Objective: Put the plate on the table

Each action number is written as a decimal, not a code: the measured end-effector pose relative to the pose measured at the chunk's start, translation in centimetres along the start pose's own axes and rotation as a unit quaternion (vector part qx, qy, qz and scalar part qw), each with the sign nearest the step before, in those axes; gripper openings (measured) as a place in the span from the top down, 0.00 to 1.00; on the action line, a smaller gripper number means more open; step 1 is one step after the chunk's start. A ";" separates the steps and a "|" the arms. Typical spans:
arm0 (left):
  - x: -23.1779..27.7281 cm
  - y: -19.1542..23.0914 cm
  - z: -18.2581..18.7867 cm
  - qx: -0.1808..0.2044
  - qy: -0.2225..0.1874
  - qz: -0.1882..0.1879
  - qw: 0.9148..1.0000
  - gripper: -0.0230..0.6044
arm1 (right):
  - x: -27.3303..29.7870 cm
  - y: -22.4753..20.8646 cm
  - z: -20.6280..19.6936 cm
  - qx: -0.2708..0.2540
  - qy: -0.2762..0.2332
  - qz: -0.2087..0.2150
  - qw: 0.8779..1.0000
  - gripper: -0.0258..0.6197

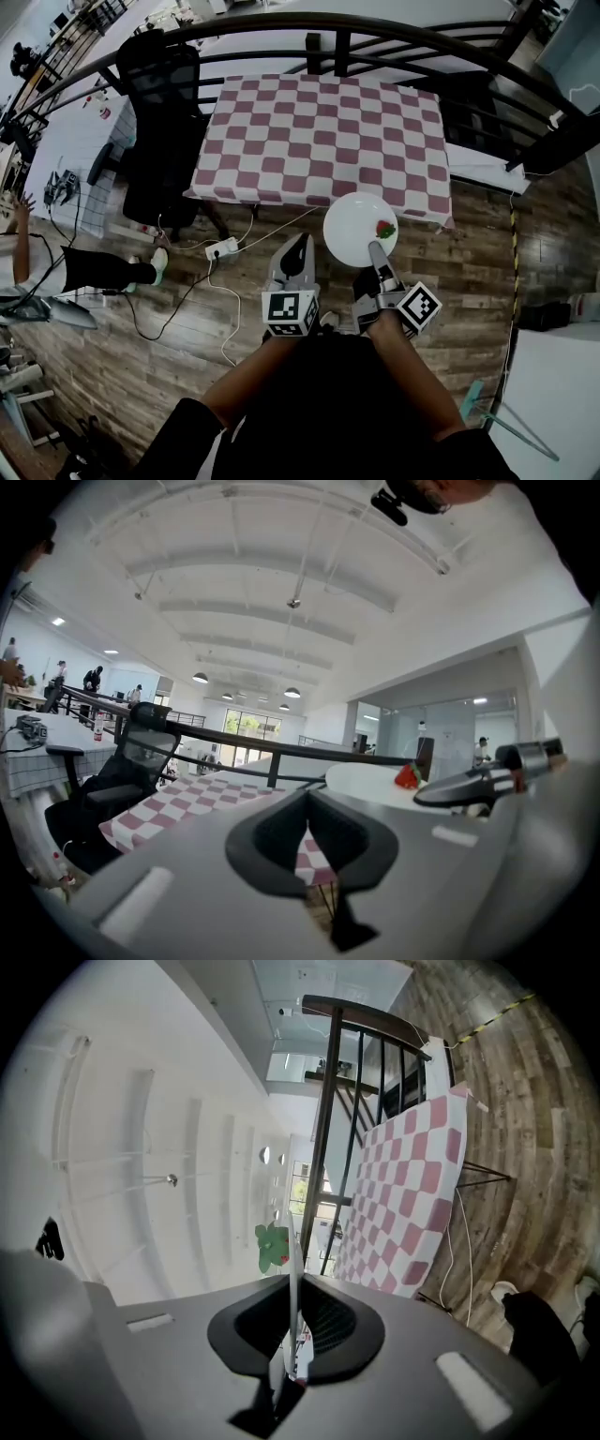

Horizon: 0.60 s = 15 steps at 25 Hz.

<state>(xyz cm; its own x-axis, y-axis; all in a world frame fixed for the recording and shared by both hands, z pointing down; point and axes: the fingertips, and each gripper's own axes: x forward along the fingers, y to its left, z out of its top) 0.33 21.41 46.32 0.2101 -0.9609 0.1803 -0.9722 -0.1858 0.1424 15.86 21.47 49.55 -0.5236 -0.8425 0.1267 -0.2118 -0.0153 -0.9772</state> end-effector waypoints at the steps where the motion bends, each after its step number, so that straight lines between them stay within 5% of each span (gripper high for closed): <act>1: 0.5 0.2 0.1 0.001 0.001 0.000 1.000 0.95 | 0.5 0.0 0.2 0.000 0.001 -0.001 1.000 0.94; 6: 3.5 1.1 1.6 0.027 -0.011 -0.008 1.000 0.95 | 3.7 -0.4 1.2 0.000 0.013 -0.013 1.000 0.94; 15: 9.7 5.4 3.2 0.018 0.003 -0.014 1.000 0.95 | 11.5 -0.1 2.7 0.009 0.027 -0.024 0.999 0.94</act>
<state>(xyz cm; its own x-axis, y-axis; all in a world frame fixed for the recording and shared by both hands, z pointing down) -3.19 10.41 45.70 0.2371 -0.9541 0.1832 -0.9692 -0.2193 0.1119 12.12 10.29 50.66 -0.5565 -0.8108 0.1815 -0.2234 -0.0644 -0.9726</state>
